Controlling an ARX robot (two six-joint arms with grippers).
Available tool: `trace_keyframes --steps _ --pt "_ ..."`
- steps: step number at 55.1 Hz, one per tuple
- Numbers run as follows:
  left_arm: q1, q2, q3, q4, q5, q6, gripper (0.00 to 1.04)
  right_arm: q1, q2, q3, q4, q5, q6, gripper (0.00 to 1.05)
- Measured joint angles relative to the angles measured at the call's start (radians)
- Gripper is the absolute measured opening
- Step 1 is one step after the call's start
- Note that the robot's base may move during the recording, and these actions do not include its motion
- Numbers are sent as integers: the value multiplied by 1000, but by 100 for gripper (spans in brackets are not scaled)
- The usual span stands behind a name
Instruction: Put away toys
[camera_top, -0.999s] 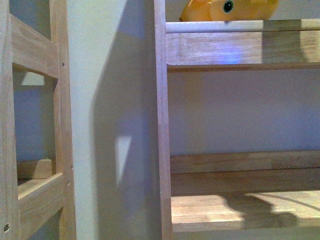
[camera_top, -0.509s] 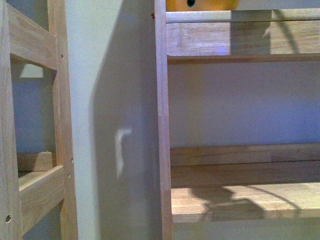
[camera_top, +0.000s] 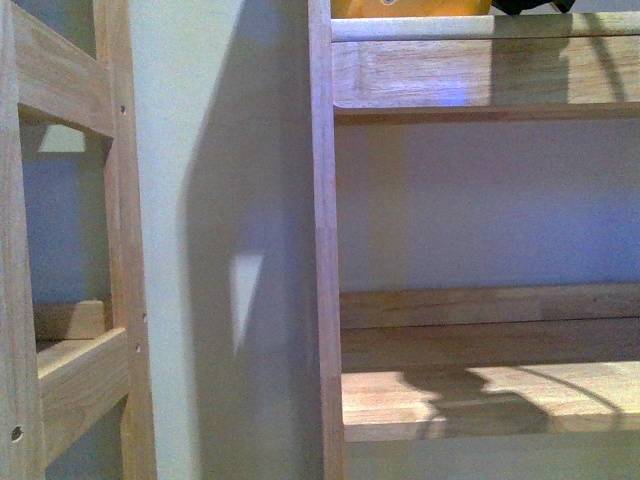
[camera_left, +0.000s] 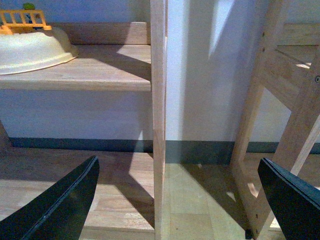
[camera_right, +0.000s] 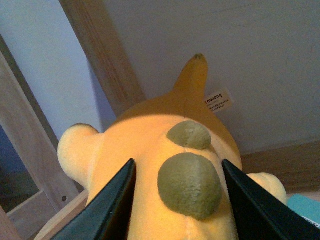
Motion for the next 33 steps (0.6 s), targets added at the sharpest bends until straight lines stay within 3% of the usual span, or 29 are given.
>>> trace_keyframes --steps 18,33 --pt "0 0 0 0 0 0 98 1 -21 6 -31 41 -63 99" --pt "0 0 0 0 0 0 98 32 -61 53 -91 259 -186 98"
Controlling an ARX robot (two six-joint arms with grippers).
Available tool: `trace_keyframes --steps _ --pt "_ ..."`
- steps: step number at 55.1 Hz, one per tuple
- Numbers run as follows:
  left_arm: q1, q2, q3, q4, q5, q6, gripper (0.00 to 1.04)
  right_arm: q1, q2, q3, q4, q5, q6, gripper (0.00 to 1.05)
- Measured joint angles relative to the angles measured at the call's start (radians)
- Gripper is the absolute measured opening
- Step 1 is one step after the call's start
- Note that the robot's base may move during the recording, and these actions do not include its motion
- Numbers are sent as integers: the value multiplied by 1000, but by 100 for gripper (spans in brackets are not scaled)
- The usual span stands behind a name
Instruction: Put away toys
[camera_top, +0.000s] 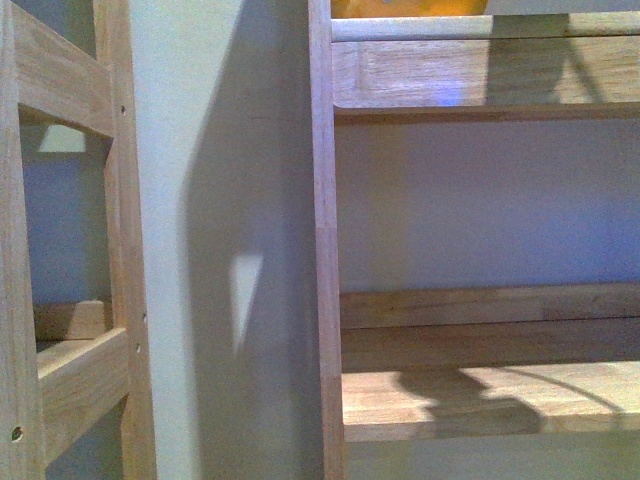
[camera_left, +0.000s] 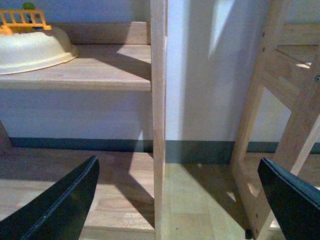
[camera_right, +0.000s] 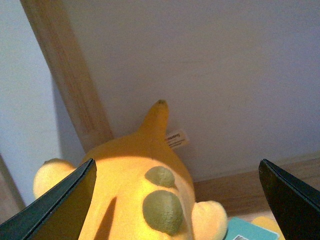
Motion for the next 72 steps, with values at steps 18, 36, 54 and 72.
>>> trace_keyframes --steps 18,36,54,72 --pt "0 0 0 0 0 0 98 45 -282 -367 251 237 -218 98" --pt "0 0 0 0 0 0 98 46 -764 -963 463 239 -408 98" --pt "0 0 0 0 0 0 98 -136 -1146 -1374 353 113 -327 98" --pt "0 0 0 0 0 0 98 -140 -1463 -1723 244 155 -168 98"
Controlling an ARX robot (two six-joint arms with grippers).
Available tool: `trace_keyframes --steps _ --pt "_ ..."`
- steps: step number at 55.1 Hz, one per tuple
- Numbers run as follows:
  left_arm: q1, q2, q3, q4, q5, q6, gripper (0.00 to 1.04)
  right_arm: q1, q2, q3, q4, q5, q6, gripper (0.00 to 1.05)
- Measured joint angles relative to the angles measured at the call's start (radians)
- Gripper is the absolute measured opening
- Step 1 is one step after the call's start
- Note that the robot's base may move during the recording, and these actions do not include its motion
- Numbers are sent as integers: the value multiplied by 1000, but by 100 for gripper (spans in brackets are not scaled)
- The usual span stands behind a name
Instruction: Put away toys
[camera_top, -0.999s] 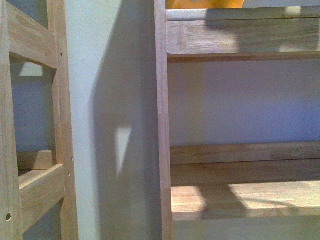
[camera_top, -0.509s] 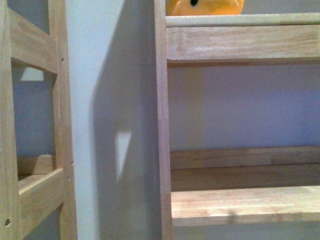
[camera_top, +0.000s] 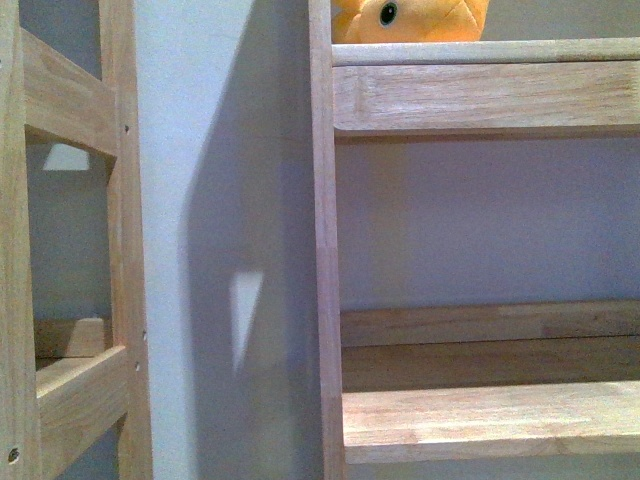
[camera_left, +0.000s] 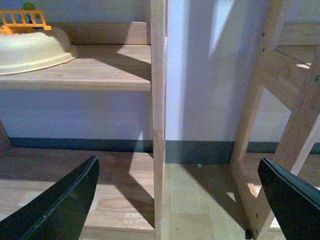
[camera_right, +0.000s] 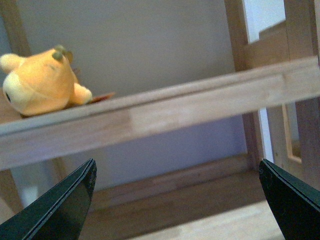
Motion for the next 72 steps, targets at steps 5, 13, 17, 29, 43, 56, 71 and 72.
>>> trace_keyframes --steps 5,13,17,29,43,56,71,72 --pt "0 0 0 0 0 0 98 48 -76 -108 -2 58 40 98" --pt "0 0 0 0 0 0 98 181 -178 -294 16 177 57 98" --pt "0 0 0 0 0 0 98 245 -209 -379 45 216 41 98" --pt "0 0 0 0 0 0 98 277 -224 -432 61 226 15 98" --pt "0 0 0 0 0 0 98 138 -262 -395 -283 -106 -111 64" --pt "0 0 0 0 0 0 98 -14 -313 -452 -275 -244 -132 28" --pt "0 0 0 0 0 0 98 -16 -349 -504 -262 -244 -138 3" --pt "0 0 0 0 0 0 98 -16 -351 -505 -261 -244 -138 3"
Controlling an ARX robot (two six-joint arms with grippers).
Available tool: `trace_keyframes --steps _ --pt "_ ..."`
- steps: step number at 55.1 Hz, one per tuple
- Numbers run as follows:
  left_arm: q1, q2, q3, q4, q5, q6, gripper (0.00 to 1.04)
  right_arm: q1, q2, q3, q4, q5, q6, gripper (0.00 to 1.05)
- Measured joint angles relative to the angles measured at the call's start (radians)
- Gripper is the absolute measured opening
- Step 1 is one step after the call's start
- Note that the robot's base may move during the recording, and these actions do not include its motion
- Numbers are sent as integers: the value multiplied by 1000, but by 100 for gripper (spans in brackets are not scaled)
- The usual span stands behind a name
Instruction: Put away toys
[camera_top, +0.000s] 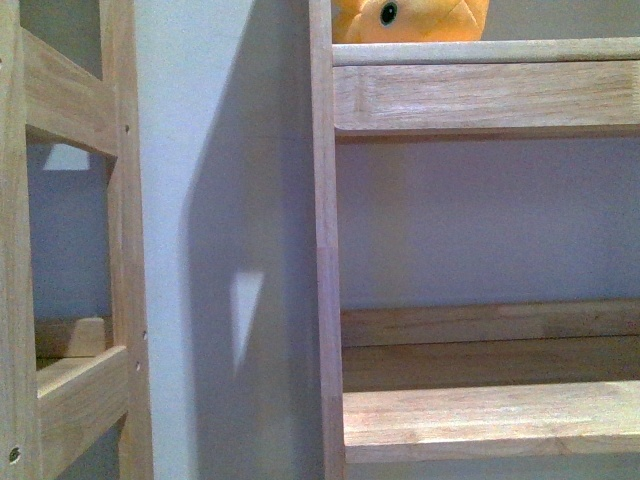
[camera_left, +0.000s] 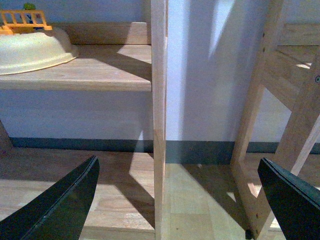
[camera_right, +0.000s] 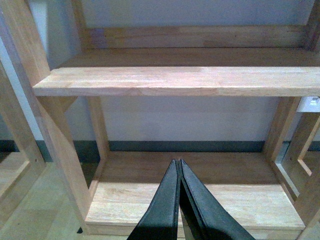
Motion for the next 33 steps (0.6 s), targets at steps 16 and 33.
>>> trace_keyframes --steps 16,33 --pt "0 0 0 0 0 0 98 0 -25 -29 7 0 0 3" --pt "0 0 0 0 0 0 98 -1 -72 -72 12 -1 0 3"
